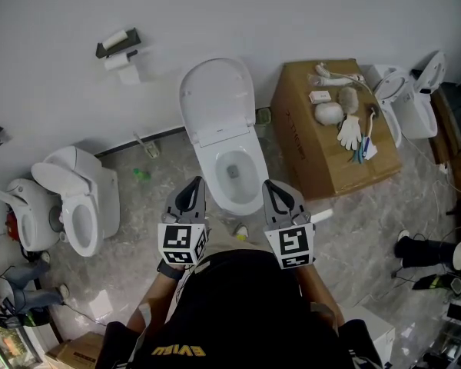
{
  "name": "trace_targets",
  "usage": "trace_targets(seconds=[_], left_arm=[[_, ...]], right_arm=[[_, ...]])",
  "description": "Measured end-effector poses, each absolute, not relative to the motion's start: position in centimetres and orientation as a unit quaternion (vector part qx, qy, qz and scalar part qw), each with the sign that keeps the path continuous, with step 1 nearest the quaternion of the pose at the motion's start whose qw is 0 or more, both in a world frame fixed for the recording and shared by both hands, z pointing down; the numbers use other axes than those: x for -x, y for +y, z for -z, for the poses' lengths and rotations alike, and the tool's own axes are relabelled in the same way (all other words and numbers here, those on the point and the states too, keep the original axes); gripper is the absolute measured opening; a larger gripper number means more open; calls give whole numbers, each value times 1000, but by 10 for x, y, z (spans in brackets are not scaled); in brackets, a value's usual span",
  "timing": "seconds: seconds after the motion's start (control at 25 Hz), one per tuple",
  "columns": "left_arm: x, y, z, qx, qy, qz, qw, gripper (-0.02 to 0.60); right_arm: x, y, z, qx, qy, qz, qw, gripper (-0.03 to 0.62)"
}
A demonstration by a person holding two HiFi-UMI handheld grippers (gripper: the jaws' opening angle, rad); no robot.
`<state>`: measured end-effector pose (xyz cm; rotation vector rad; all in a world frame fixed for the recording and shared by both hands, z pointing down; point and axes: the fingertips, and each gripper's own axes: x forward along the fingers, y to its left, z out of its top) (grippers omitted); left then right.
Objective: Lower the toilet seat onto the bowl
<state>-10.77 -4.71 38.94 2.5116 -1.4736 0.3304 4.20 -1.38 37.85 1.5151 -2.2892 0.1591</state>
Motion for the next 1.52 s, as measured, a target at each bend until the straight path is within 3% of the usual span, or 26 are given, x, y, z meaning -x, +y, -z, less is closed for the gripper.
trace_targets(seconds=[0.88,1.52], left_arm=[[123,-32,-394,-847,-507,-122,101,12],[106,-36,-427,-854,-482,-169,96,12]], right_arm=[[-30,-5,-377,-533,-822,-45,197,-8],[-71,-6,-391,-567,-799,-75,188,-8]])
